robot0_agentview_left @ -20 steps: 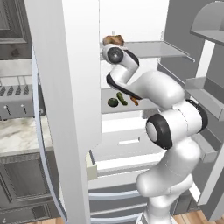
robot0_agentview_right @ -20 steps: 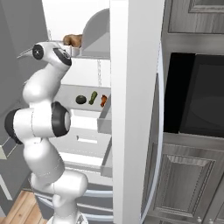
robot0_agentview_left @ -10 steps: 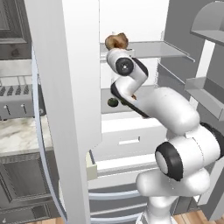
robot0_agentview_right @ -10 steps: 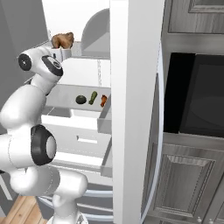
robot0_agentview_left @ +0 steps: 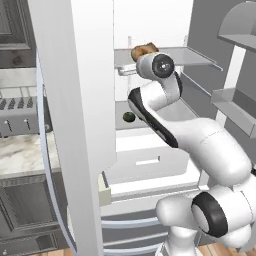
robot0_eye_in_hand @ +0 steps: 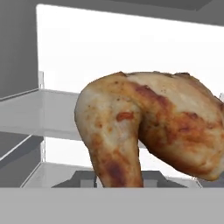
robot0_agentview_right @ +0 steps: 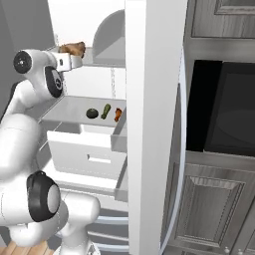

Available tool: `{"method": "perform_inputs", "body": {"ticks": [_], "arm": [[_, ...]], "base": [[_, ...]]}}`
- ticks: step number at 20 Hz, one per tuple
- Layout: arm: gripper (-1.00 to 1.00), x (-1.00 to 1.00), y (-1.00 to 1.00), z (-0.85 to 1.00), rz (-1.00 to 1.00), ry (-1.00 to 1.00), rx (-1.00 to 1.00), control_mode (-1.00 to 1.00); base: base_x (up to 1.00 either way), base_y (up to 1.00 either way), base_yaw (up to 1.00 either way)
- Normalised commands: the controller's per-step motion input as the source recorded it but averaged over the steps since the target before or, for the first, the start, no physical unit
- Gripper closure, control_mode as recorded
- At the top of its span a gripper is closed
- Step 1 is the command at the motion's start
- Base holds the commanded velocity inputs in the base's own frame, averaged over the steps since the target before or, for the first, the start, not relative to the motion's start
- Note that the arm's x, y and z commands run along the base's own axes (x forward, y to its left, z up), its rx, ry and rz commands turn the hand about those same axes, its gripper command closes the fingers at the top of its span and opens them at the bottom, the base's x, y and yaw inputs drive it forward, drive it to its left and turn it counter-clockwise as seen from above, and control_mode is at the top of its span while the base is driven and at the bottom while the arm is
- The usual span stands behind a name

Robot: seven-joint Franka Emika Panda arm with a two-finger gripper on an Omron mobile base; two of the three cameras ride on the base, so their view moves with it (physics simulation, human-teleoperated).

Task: Place one squash and one chicken drumstick in each tupperware on the nearby counter, to pack two identical lunches.

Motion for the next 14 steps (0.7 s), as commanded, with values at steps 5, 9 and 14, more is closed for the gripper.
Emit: {"method": "perform_inputs", "body": {"ticks": [5,9,14], "arm": [[1.00,-0.89,-0.33,0.15,0.01,0.39,-0.08,-1.00],[1.00,-1.00,-0.18,-0.14,0.02,0.27,-0.10,-1.00],[1.00,-0.84,0.00,-0.65,0.01,0.07,-0.04,-1.00]], "base": [[0.00,0.00,0.00],[0.00,0.00,0.00],[0.00,0.00,0.00]]}}
